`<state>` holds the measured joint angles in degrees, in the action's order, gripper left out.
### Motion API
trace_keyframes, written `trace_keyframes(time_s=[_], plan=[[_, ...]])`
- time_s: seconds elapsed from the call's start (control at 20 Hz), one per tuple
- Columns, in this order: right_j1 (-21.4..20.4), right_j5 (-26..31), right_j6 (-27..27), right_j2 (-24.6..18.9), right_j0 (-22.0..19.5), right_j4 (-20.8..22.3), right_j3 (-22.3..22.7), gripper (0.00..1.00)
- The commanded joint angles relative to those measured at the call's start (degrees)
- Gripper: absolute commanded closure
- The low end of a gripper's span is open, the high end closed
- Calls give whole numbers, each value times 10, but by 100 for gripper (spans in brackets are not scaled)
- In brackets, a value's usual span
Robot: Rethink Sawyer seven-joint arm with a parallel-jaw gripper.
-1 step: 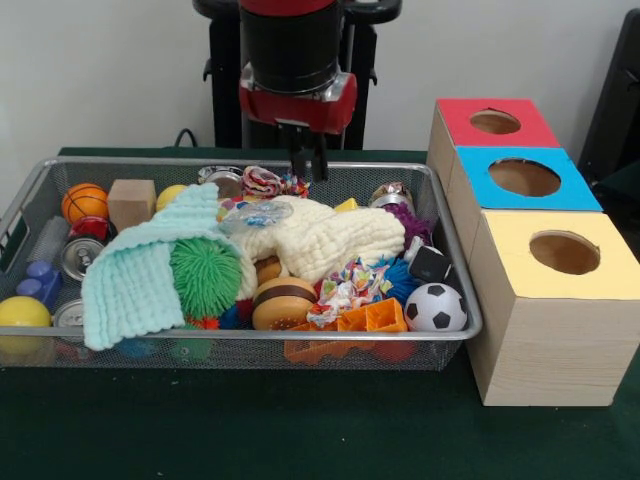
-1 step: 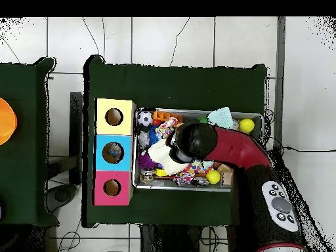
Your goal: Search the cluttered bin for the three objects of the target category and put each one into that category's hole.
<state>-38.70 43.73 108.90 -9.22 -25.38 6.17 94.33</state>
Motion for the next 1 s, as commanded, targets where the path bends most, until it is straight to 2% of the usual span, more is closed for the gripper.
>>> trace_keyframes(time_s=[0.05, 0.45, 0.7, 1.0], plan=[[42, -48, 103, 27, -10, -8, 2, 0], [39, -80, 90, 35, -17, -13, 17, 0], [46, -111, 70, 21, -37, -18, 31, 0], [38, -146, 75, 22, -45, -13, 59, 0]])
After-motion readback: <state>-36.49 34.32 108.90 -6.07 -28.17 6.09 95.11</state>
